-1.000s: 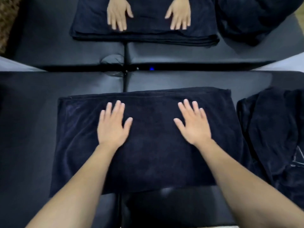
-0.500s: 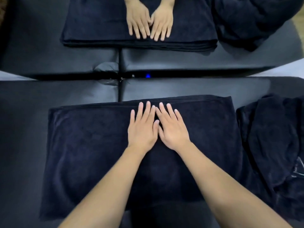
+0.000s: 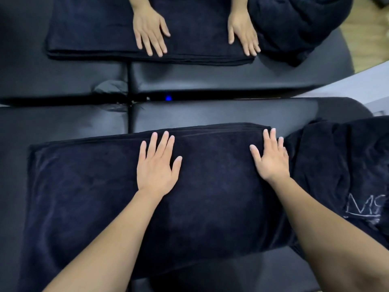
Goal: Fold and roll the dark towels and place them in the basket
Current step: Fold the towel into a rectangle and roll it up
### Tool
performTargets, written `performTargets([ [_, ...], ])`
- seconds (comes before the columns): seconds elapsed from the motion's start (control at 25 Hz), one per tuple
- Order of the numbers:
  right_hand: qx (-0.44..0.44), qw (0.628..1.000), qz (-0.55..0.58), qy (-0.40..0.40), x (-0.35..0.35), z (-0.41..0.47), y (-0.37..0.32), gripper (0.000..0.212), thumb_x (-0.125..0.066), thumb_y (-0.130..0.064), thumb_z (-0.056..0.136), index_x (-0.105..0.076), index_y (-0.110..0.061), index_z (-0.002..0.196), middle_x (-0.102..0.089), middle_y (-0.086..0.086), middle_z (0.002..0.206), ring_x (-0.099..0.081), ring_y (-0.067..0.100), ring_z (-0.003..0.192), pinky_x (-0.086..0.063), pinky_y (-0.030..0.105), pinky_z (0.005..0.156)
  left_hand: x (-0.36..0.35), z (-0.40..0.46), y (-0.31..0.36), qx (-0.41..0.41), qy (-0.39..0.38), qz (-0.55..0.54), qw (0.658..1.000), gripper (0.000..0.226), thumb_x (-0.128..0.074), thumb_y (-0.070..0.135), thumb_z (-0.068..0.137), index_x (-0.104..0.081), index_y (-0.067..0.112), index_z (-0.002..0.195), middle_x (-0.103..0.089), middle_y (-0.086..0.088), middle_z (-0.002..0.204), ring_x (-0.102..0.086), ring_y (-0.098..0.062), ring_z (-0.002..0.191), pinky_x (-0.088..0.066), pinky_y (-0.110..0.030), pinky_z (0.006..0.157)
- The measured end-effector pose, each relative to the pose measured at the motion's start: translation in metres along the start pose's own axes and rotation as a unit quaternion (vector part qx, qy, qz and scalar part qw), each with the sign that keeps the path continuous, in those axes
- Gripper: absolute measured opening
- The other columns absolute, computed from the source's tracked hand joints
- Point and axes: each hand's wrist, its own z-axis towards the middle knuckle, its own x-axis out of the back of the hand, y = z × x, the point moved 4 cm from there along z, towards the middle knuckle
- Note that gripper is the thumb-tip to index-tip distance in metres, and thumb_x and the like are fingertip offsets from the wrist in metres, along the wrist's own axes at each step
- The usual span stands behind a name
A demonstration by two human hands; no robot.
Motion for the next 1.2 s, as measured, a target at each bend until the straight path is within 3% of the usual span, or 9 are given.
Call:
performTargets([
  [0.44, 0.027, 0.999, 0.001, -0.021, -0.017, -0.056, 0.010, 0.071, -0.025, -0.054, 0.104, -0.004, -0.018, 0.162, 0.005, 0.006, 0.170, 0.000, 0.032, 0.155, -0.009, 0.045, 0.126, 0.000, -0.022, -0.018, -0.036, -0.014, 0.027, 0.999, 0.069, -0.014, 0.057, 0.102, -0.022, 0.022, 0.161, -0.013, 0.005, 0.169, -0.002, -0.023, 0.157, -0.006, -0.049, 0.126],
  [0.6, 0.068, 0.997, -0.040, -0.020, -0.008, -0.060, 0.014, 0.070, -0.028, -0.051, 0.105, -0.008, -0.015, 0.162, 0.004, 0.013, 0.169, -0.001, 0.036, 0.155, -0.012, 0.046, 0.126, 0.004, -0.032, -0.005, 0.041, -0.044, 0.008, 0.998, 0.069, -0.011, 0.056, 0.104, -0.014, 0.019, 0.162, -0.003, 0.002, 0.170, 0.006, -0.023, 0.157, -0.001, -0.051, 0.126],
  [0.72, 0.225, 0.967, -0.117, 0.007, 0.005, -0.052, 0.003, 0.063, -0.031, -0.046, 0.106, -0.018, -0.016, 0.160, -0.005, 0.010, 0.169, -0.007, 0.035, 0.155, -0.017, 0.049, 0.123, 0.007, -0.057, 0.068, 0.077, 0.001, -0.051, 0.996, 0.068, -0.022, 0.050, 0.103, -0.022, 0.012, 0.160, -0.014, -0.007, 0.169, -0.006, -0.028, 0.157, -0.010, -0.055, 0.125],
  [0.88, 0.449, 0.869, -0.191, -0.080, 0.006, -0.046, -0.008, 0.068, -0.010, -0.053, 0.100, -0.017, -0.025, 0.161, -0.003, -0.002, 0.170, -0.003, 0.026, 0.156, -0.016, 0.048, 0.124, -0.011, -0.112, 0.220, 0.064, 0.043, -0.125, 0.989, 0.065, -0.033, 0.044, 0.101, -0.033, 0.010, 0.156, -0.025, -0.009, 0.166, -0.016, -0.028, 0.155, -0.022, -0.057, 0.122],
  [0.96, 0.480, 0.845, -0.210, -0.105, 0.008, -0.044, -0.001, 0.070, 0.000, -0.055, 0.097, -0.006, -0.029, 0.162, 0.004, -0.005, 0.169, 0.004, 0.023, 0.156, -0.008, 0.044, 0.126, -0.029, -0.137, 0.284, 0.095, 0.014, -0.139, 0.986, 0.069, -0.033, 0.047, 0.102, -0.025, 0.009, 0.159, -0.020, -0.007, 0.168, -0.013, -0.025, 0.156, -0.017, -0.054, 0.123],
  [1.08, 0.492, 0.836, -0.209, -0.125, 0.017, -0.038, 0.011, 0.063, -0.017, -0.051, 0.105, -0.004, -0.029, 0.162, 0.007, -0.005, 0.169, 0.008, 0.022, 0.156, -0.005, 0.042, 0.127, -0.049, -0.161, 0.325, 0.145, -0.042, -0.117, 0.982, 0.085, -0.032, 0.065, 0.097, -0.011, 0.009, 0.159, -0.004, -0.007, 0.168, -0.002, -0.025, 0.157, -0.008, -0.057, 0.124],
  [1.2, 0.498, 0.833, -0.203, -0.128, 0.020, -0.041, 0.020, 0.063, -0.027, -0.048, 0.107, -0.005, -0.028, 0.162, 0.008, -0.005, 0.169, 0.010, 0.022, 0.156, -0.005, 0.043, 0.127, -0.055, -0.166, 0.325, 0.161, -0.052, -0.087, 0.982, 0.085, -0.041, 0.058, 0.097, -0.011, 0.011, 0.161, 0.000, -0.006, 0.168, 0.002, -0.026, 0.157, -0.004, -0.057, 0.125],
])
